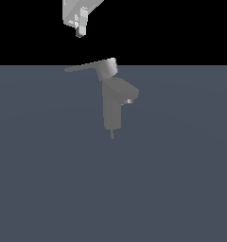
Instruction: Turn on the faucet by rotating a designated handle.
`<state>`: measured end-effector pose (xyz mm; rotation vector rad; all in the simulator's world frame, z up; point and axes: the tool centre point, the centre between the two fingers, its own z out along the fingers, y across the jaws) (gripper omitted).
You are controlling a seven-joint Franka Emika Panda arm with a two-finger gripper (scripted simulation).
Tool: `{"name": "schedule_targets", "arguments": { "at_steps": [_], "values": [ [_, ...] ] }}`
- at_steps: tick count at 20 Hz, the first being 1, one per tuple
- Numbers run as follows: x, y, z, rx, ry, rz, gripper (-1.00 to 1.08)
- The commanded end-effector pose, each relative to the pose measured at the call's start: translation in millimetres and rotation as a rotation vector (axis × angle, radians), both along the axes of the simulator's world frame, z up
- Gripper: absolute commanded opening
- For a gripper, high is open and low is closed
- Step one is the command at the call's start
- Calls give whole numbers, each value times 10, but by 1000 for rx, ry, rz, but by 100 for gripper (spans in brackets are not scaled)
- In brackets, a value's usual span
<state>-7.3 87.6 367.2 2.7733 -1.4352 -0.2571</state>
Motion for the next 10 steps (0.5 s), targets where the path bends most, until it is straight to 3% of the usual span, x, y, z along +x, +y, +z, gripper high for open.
{"name": "schedule_targets", "arguments": {
  "at_steps": [1, 10],
  "values": [
    [111, 72, -133, -20, 12, -58, -100],
    [446, 330, -632, -102, 41, -249, -100]
  ]
}}
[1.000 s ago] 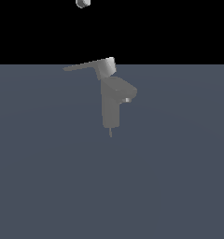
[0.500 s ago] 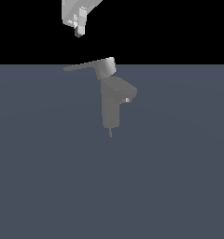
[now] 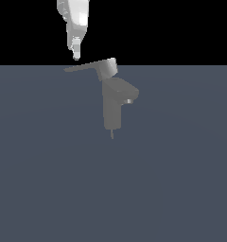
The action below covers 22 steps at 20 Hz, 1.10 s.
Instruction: Turn on the faucet by rotating a designated handle.
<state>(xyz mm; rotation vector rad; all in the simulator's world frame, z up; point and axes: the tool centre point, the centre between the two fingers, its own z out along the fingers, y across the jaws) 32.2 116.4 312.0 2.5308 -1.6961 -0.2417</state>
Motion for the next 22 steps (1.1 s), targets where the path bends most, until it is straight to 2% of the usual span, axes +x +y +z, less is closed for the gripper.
{"name": "schedule_targets", "arguments": {
  "at_steps": [1, 11, 22],
  "values": [
    [78, 67, -129, -23, 5, -48, -100],
    [237, 228, -451, -79, 13, -155, -100],
    [205, 241, -484, -86, 13, -167, -100]
  ]
}}
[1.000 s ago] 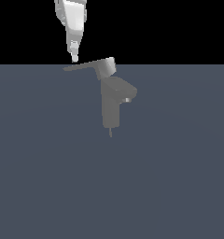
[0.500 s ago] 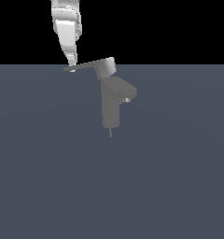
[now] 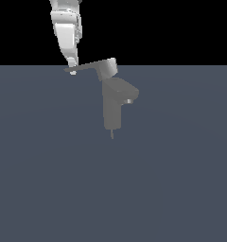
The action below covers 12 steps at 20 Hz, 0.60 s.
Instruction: Turn on the faucet by rotating a designated handle.
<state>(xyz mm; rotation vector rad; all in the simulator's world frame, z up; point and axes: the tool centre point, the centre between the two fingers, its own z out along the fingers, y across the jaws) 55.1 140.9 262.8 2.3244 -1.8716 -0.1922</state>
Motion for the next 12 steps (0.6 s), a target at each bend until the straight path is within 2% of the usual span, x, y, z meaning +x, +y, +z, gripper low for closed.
{"name": "schedule_targets", "arguments": {
  "at_steps": [1, 12],
  "values": [
    [-47, -8, 13, 0, -1, 0, -100],
    [-324, -58, 68, 0, -1, 0, -100]
  ]
}}
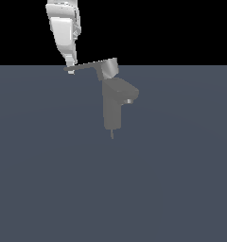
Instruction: Turn on the faucet by rotating a designated handle.
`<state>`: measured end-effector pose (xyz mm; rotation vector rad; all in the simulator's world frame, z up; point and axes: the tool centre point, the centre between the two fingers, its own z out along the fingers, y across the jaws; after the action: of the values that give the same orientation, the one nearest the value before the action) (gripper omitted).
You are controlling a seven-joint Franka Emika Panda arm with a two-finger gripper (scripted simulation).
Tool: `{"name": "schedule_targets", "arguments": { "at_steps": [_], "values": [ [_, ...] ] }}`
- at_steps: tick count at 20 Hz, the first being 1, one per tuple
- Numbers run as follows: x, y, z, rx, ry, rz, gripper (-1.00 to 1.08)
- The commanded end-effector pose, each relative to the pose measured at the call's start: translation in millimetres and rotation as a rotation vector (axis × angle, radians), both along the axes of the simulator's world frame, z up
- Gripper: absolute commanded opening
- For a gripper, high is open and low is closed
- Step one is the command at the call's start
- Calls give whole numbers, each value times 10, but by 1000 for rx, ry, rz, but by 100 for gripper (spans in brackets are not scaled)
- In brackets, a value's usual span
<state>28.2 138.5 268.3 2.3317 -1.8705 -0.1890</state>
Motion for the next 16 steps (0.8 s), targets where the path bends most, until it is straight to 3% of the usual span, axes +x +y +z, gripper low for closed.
{"name": "schedule_targets", "arguments": {
  "at_steps": [1, 16],
  "values": [
    [-81, -39, 18, -3, 4, -3, -100],
    [-494, -116, 103, -3, 4, -4, -100]
  ]
}}
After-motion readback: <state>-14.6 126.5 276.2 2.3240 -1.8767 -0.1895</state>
